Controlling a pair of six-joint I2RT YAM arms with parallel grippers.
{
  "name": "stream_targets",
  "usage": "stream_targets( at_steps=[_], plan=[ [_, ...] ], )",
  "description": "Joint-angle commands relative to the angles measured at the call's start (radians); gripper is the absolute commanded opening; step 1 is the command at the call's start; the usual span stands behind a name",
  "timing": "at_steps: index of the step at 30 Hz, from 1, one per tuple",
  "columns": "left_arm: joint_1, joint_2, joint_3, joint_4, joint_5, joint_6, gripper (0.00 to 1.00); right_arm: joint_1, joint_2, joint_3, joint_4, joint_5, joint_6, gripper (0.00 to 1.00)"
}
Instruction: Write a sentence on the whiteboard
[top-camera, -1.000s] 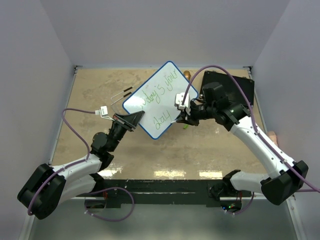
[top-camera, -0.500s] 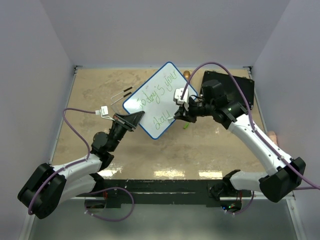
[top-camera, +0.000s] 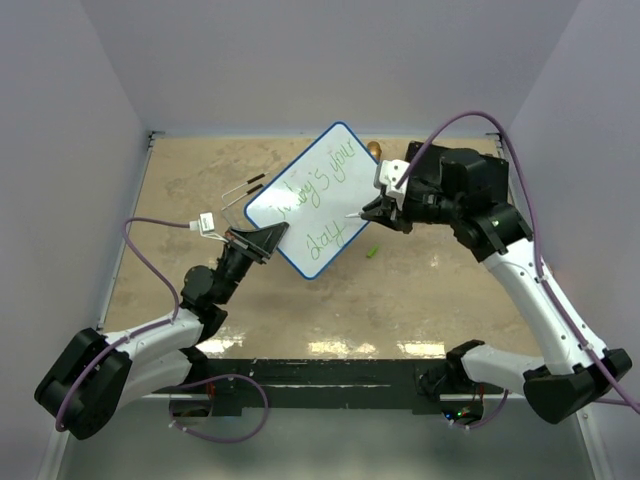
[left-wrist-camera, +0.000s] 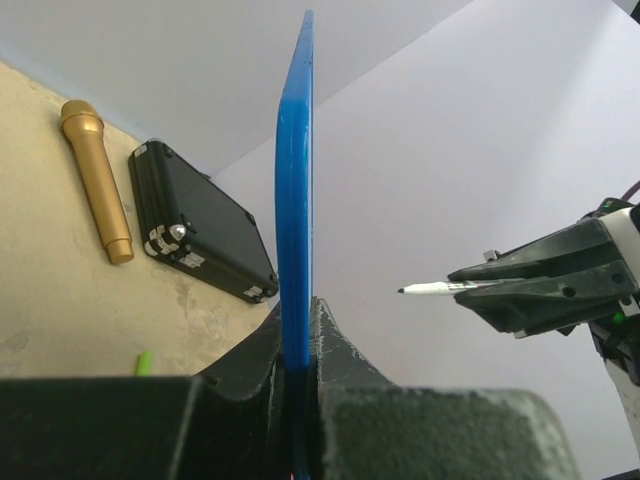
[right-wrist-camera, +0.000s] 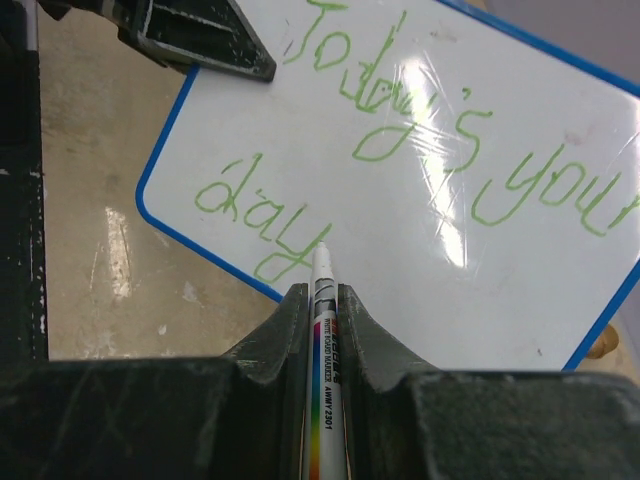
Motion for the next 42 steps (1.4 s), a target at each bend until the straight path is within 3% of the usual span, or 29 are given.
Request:
stream_targets(
  at_steps=[1,9,15,23,28,33,42],
  plan=[
    [0.008,-0.031,0.019,0.215,0.014,-0.013,0.00,0.001,-0.017,0.031,0.002,-0.038,-0.009,0.00],
    [0.017,-0.037,0.018,0.218,0.023,-0.006,0.00,-0.013,-0.017,0.005,0.033,0.017,-0.005,0.00],
    [0.049,-0.027,0.033,0.206,0.126,0.039,0.00,-0.064,-0.030,0.023,0.051,-0.001,0.009,0.00],
    [0.341,0.012,0.123,0.158,0.635,0.165,0.00,-0.140,-0.040,0.236,-0.067,-0.153,0.014,0.00],
    [0.395,0.033,0.263,-0.076,0.934,0.397,0.00,-0.160,-0.066,0.192,-0.041,-0.144,0.031,0.00],
    [0.412,-0.010,0.387,-0.482,0.973,0.717,0.00,-0.193,-0.084,0.158,-0.030,-0.173,0.034,0.00],
    [0.416,-0.005,0.432,-0.577,0.988,0.784,0.00,-0.216,-0.090,0.132,-0.033,-0.198,0.023,0.00]
  ],
)
